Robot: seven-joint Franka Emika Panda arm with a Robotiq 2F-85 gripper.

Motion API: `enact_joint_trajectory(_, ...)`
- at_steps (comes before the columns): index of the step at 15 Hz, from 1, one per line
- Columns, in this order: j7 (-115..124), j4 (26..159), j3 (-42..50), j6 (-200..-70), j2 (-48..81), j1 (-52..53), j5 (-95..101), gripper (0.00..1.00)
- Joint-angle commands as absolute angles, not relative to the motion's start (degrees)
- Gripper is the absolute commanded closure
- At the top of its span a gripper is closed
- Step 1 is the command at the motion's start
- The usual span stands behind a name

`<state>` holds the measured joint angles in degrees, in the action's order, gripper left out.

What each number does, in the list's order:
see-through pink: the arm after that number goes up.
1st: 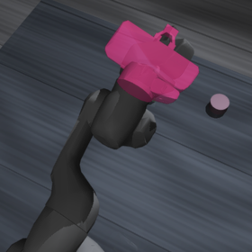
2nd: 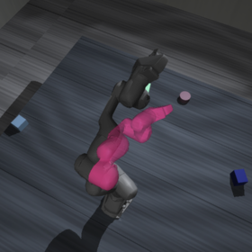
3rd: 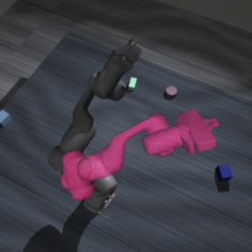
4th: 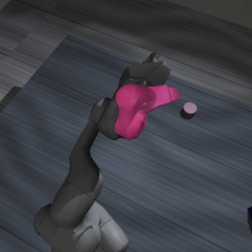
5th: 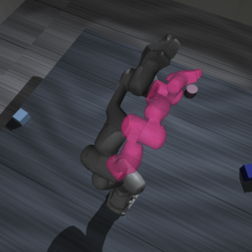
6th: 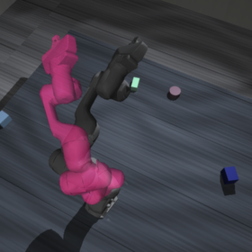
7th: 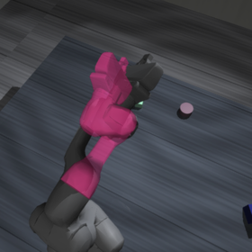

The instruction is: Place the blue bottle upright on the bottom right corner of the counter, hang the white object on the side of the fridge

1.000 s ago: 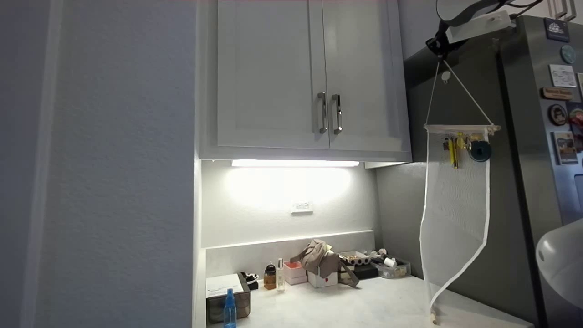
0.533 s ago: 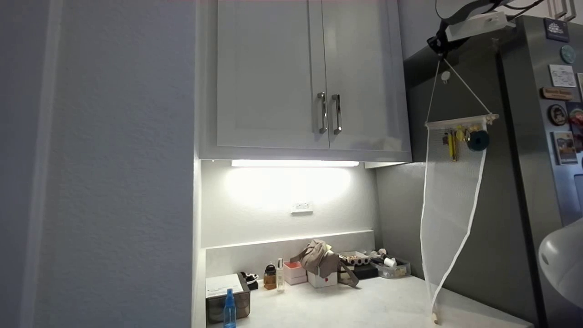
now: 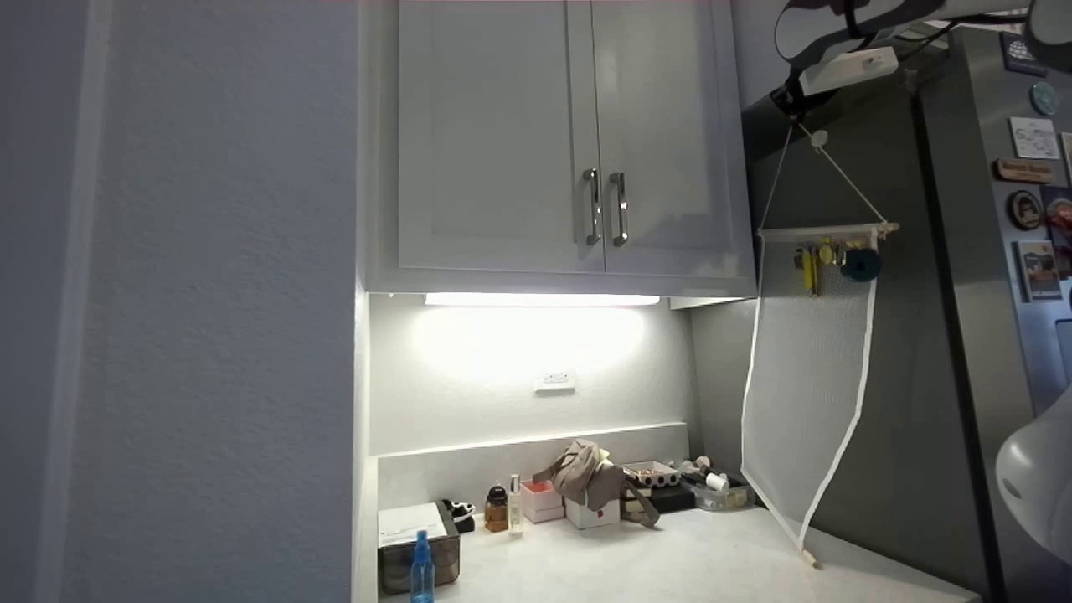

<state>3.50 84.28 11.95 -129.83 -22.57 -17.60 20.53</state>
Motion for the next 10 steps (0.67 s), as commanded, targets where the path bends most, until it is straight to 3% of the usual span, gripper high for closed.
enact_joint_trajectory(1, -0.62, 77.57, 14.66, -127.6, -18.24, -16.89, 18.31, 1.0)
enact_joint_trajectory(10, -3.17, 76.42, 16.15, -127.47, -16.03, -17.39, 19.57, 1.0)
